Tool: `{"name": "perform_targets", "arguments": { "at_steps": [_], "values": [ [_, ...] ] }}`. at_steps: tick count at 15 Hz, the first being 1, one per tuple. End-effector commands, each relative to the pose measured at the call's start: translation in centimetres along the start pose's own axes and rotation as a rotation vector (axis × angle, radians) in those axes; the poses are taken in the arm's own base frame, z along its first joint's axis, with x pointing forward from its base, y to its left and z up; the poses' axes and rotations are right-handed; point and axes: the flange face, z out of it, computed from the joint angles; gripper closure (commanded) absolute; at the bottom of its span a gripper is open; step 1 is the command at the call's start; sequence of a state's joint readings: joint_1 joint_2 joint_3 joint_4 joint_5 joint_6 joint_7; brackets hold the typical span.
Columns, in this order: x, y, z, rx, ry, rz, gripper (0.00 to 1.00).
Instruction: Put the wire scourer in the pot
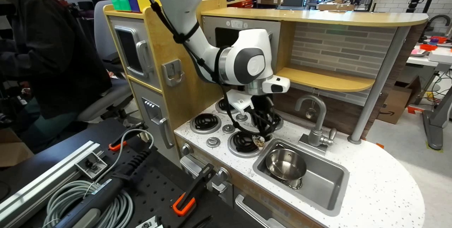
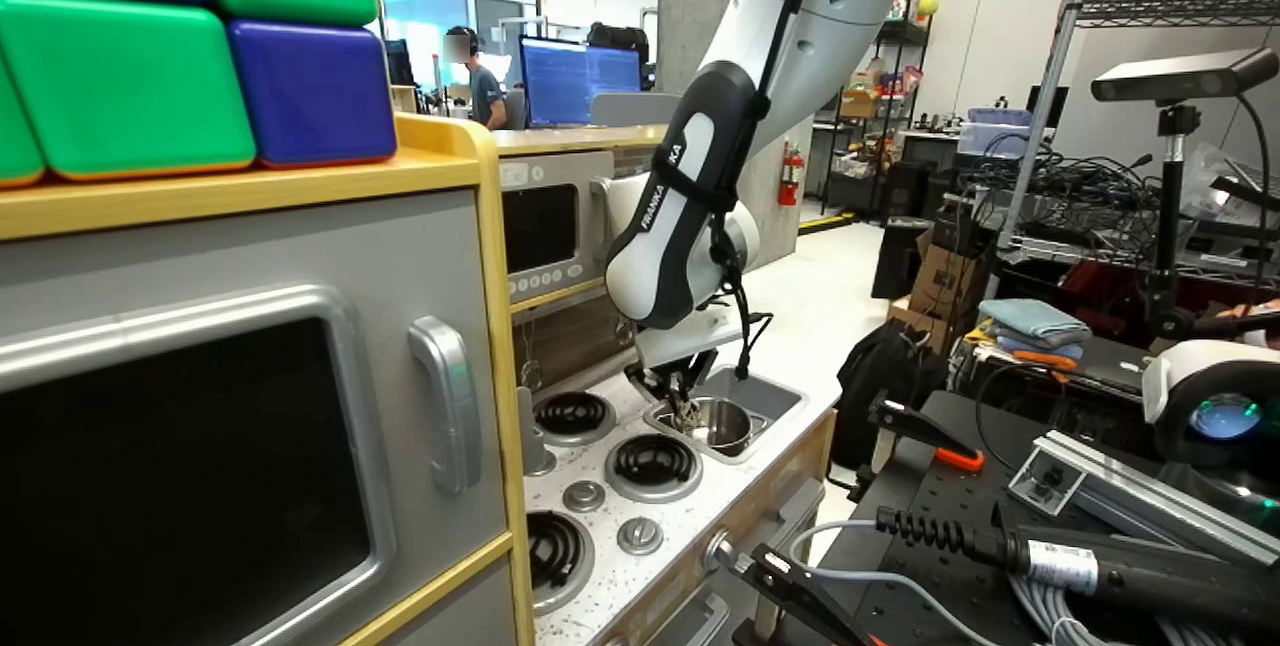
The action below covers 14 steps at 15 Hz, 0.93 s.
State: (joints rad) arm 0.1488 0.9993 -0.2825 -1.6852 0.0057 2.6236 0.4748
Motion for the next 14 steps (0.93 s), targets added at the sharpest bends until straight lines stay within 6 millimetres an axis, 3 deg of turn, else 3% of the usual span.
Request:
{"name": "perform_targets", "arguments": {
  "at_steps": [1,5,9,10,12,14],
  "values": [
    [2.7,2.8,2.5,-0.054,-0.054,0.123,0.96],
    [4.9,3.5,6.3,-0.122,-0.079,0.24,0.96],
    [5.9,2.4,8.5,-0.16,-0.112,0.3,0.96],
    [6.0,2.3,8.6,-0.172,-0.125,0.307,0.6],
    [6.3,2.5,8.3,-0.171,-0.143,0.305,0.52],
    [6.1,3.0,7.5,-0.157,-0.16,0.295,0.37]
  ]
}}
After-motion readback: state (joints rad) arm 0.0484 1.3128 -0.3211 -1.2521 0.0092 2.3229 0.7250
